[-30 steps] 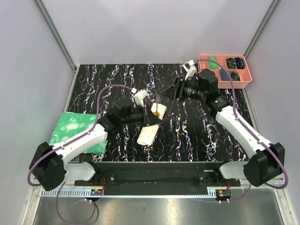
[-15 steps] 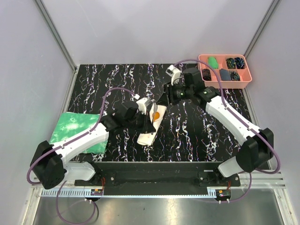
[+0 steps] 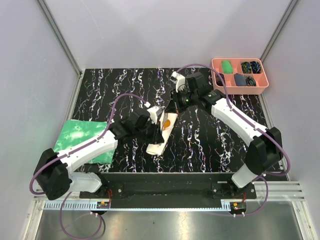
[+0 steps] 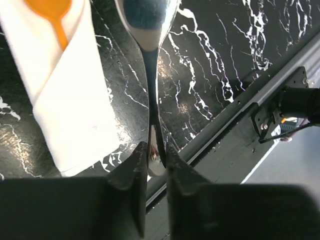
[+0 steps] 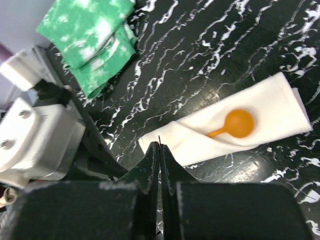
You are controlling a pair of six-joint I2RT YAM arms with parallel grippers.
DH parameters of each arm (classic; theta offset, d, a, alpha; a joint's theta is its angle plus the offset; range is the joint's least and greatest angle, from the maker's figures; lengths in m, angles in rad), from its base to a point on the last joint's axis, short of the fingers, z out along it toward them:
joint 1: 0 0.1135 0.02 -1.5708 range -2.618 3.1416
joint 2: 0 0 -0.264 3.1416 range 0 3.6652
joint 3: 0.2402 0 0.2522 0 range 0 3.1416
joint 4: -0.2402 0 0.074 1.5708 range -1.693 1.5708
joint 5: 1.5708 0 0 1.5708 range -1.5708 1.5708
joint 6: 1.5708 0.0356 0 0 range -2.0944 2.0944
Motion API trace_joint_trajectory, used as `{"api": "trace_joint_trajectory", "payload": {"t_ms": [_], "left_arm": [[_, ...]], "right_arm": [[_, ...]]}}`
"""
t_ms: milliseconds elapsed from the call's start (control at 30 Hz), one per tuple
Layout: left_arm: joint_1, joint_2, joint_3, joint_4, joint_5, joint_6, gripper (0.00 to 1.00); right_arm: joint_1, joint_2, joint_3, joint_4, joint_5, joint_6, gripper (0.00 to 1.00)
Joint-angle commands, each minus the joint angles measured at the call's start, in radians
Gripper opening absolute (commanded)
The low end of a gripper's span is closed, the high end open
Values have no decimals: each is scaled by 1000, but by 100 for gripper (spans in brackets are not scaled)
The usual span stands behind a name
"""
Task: Fold the napkin into a case and place the utensils inside
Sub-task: Pass from the left arm to the right, then insert the fork into the folded napkin.
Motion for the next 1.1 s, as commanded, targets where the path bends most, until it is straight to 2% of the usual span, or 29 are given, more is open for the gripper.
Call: {"api": "trace_joint_trajectory", "payload": {"t_ms": [0,67,167,233,300,433,567,833,1067], "left_arm": [[-1,-26,57,6,-61,18,33],[28,-71,12,28,-113,-7,42],[107,-142,-86,101,-93,-67,41],[140,-164,-156,170,-55,-93,33],[169,-156,-186,199,-35,-110,14],[187,-89,-245,306,42,-134,0],[189,-11,-272,402,82,-157,0],[187,86,-288,476,112,-165,0],[189,122,-330,502,119,-185,0]], "right_arm": [[-2,-4,17,73,89,-5,0],[-44,-6,-6,133,121,27,0],[-117,14,-29,236,66,78,0],[-137,51,-31,291,41,72,0],[-152,89,-9,313,18,55,0],[-174,219,52,330,-46,-6,0],[-191,308,116,334,-80,-46,0],[-197,408,170,338,-138,-71,0],[-194,411,118,347,-175,-66,0]]}}
